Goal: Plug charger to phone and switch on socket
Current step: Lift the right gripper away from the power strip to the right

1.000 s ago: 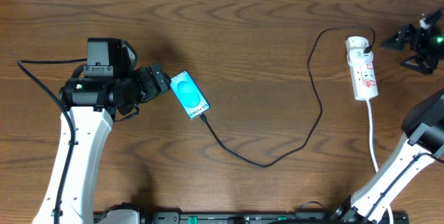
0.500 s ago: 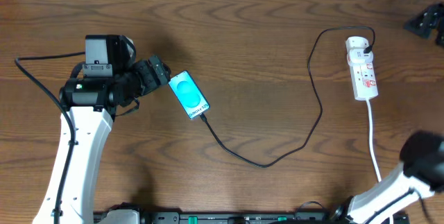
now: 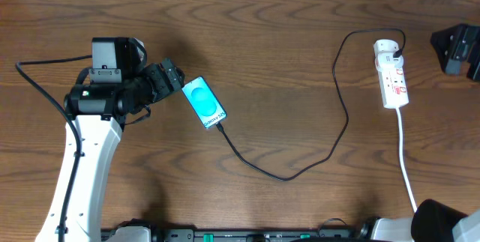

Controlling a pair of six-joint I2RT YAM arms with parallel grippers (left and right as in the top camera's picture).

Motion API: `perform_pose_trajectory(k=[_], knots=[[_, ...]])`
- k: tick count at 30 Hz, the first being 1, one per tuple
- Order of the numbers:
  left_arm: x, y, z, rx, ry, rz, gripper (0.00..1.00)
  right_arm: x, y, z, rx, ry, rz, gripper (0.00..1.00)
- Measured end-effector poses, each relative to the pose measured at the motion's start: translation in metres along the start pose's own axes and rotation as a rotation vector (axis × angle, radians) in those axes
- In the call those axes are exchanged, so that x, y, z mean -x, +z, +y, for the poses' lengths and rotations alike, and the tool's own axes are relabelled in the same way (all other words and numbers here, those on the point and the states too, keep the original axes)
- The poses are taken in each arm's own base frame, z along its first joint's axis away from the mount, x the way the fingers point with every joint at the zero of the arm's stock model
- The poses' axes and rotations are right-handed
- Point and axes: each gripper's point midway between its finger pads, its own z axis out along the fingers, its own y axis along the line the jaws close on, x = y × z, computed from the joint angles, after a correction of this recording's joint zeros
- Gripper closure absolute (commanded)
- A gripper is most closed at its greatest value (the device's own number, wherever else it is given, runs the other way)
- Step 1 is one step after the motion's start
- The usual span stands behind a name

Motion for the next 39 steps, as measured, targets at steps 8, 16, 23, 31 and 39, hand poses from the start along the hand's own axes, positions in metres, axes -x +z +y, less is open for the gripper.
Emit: perform_pose_trajectory(k=[8,16,23,31,39], knots=[[0.0000,0.0000,0.0000,0.000,0.000,0.000,0.05,-0.0008,-0.0076,0.0022,-0.012,-0.008,-0.016,0.01],[0.0000,0.0000,0.0000,0.000,0.000,0.000,0.05,-0.0008,-0.0076,0.0020,-0.013,-0.008,-0.016,0.01],[0.0000,0.0000,0.0000,0.000,0.000,0.000,0.05,-0.0008,-0.0076,0.0020,-0.013,-0.008,-0.016,0.01],[0.0000,0.0000,-0.0001,0.000,0.000,0.000,0.05,-0.0008,-0.0076,0.0020,-0.013,-0.008,-0.016,0.01],[0.0000,0.0000,0.0000,0.000,0.000,0.000,0.05,-0.0008,-0.0076,0.0020,-0.013,-0.008,-0.016,0.01]])
